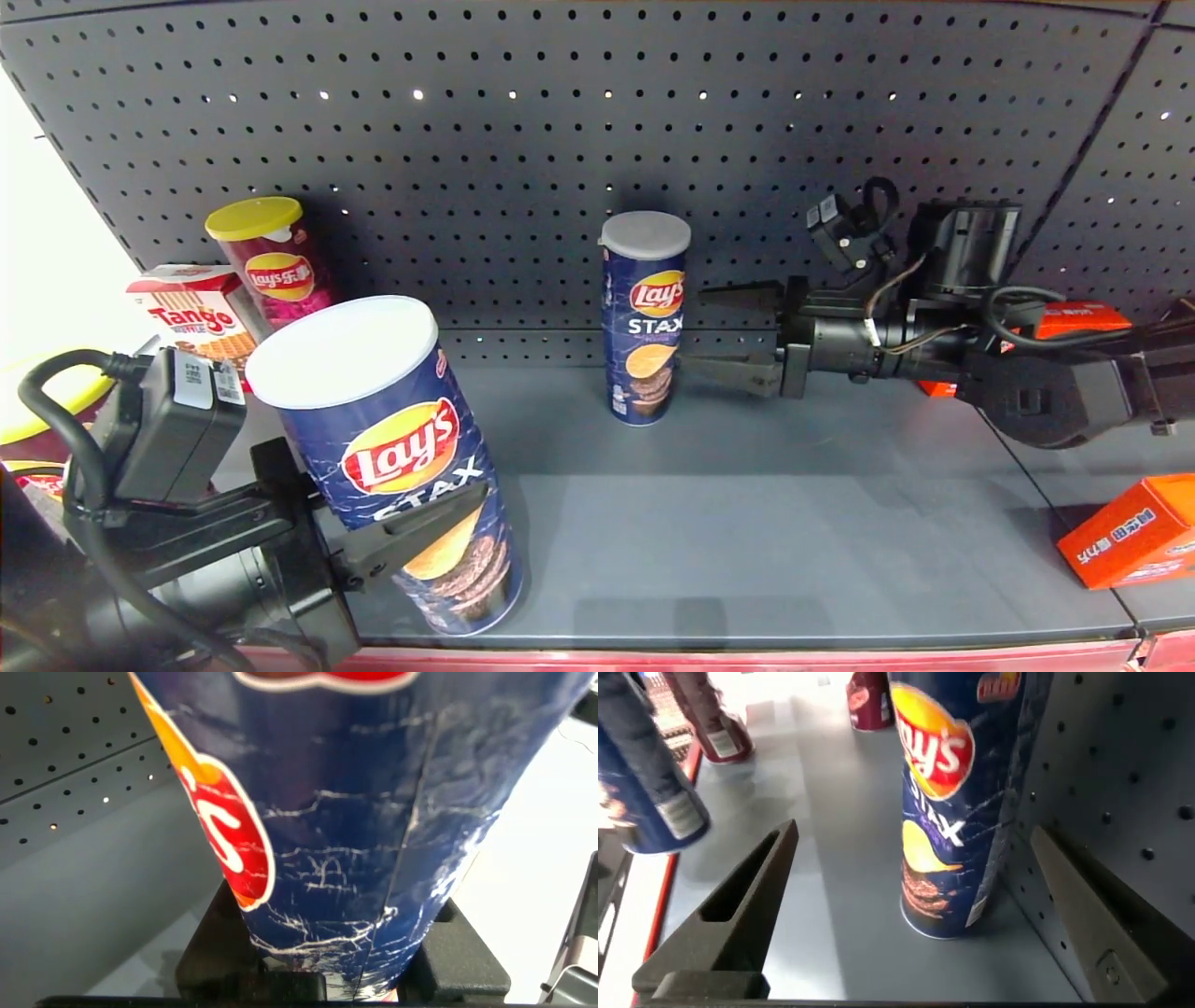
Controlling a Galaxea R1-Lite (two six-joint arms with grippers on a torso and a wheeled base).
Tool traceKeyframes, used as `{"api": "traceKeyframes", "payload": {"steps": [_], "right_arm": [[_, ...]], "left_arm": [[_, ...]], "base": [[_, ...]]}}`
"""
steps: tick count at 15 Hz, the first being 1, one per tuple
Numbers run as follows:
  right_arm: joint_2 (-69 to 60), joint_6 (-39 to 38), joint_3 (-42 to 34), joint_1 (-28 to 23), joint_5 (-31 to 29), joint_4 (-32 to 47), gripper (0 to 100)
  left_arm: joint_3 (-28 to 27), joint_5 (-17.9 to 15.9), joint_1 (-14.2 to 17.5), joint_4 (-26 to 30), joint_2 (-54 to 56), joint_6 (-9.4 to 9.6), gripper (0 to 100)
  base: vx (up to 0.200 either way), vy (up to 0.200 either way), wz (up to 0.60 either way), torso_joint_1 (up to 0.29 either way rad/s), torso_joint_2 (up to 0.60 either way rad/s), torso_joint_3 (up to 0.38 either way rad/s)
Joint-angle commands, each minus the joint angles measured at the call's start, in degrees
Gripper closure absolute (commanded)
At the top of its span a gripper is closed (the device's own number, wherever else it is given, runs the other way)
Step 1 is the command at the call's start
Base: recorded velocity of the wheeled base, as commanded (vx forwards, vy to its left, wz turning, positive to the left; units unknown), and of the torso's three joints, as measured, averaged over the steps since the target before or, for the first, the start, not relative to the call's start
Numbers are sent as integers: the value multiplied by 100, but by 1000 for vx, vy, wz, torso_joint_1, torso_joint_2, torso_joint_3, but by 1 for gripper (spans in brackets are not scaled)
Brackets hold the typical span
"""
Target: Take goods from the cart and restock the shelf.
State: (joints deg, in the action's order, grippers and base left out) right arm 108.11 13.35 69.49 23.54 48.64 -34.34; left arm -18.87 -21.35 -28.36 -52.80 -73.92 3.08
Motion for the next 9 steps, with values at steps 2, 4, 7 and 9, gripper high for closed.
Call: {"api": "traceKeyframes", "payload": {"steps": [2,4,7,9], "right_arm": [[343,45,162,19,14,-29,0],[554,45,329,28,31,-29,0],[940,54,689,28,137,-73,0],[1204,45,874,28,155,-196,0]], "left_arm": [[-20,8,5,-2,1,-10,100],[-29,16,5,-2,1,-10,100],[-29,16,5,-2,1,-18,100],[-29,16,5,-2,-8,-18,100]], "base": [[0,0,0,0,0,0],[0,0,0,0,0,0],[0,0,0,0,0,0],[0,0,0,0,0,0]]}}
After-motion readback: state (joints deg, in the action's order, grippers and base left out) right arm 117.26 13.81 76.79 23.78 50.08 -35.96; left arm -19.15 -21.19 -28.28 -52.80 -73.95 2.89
